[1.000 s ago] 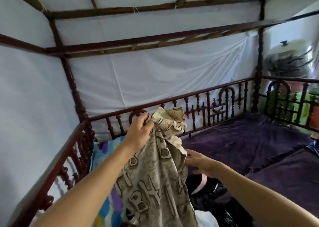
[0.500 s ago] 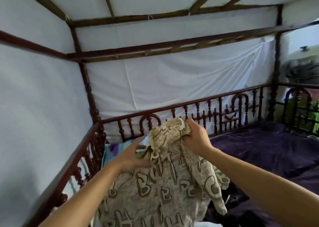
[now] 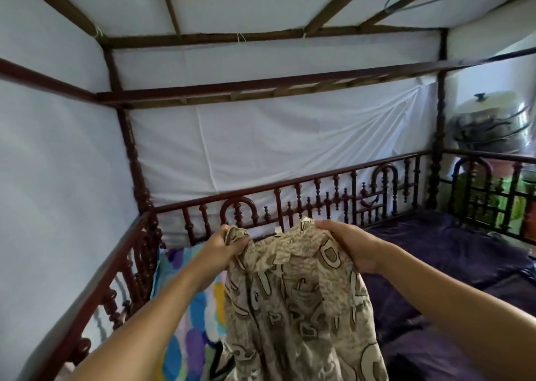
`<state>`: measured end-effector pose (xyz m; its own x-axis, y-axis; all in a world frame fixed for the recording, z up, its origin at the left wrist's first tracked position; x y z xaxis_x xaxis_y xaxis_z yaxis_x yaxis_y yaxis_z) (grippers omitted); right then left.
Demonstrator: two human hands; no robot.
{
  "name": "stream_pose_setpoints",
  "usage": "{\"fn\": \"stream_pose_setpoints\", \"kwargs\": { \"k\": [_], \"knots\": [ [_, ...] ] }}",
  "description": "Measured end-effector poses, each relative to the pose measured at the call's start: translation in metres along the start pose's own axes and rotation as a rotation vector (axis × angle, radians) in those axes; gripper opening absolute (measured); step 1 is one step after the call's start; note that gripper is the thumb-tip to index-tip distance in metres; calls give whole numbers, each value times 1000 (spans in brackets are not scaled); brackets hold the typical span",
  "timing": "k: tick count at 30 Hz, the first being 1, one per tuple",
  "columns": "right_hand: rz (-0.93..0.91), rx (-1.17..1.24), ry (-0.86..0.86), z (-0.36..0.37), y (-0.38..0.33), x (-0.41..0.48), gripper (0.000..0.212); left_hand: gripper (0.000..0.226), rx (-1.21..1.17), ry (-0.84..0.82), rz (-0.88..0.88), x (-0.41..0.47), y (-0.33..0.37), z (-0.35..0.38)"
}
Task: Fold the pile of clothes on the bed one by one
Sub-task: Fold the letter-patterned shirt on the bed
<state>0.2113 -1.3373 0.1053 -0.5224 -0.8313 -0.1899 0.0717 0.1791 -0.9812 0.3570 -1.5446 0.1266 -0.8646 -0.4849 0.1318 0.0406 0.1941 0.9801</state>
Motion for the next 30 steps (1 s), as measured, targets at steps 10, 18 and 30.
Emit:
{"fn": "stream_pose_setpoints", "kwargs": {
  "k": [10,18,30],
  "knots": [
    [-842,-1136,749,-3,-83,-62,15,31,760,-151,254,-18,16,29],
    [-979,-1048,815,1,-98,-91,25,70,403,-490,-34,-35,-39,74],
    [-828,-596,1010,-82,-86,-111,21,3,-37,-385,-82,-15,-20,141]
  ]
}}
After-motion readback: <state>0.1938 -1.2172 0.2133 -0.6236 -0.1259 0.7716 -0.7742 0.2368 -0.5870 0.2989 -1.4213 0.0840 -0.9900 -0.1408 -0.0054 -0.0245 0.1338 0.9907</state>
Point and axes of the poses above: each hand's wrist, its own x-axis towards the middle knuckle, its own z-axis out of the palm, y = z × x, the point moved 8 cm from there along x, towards the middle knuckle, and after that the axes turned 5 degrees about -x, right-handed, at the moved point
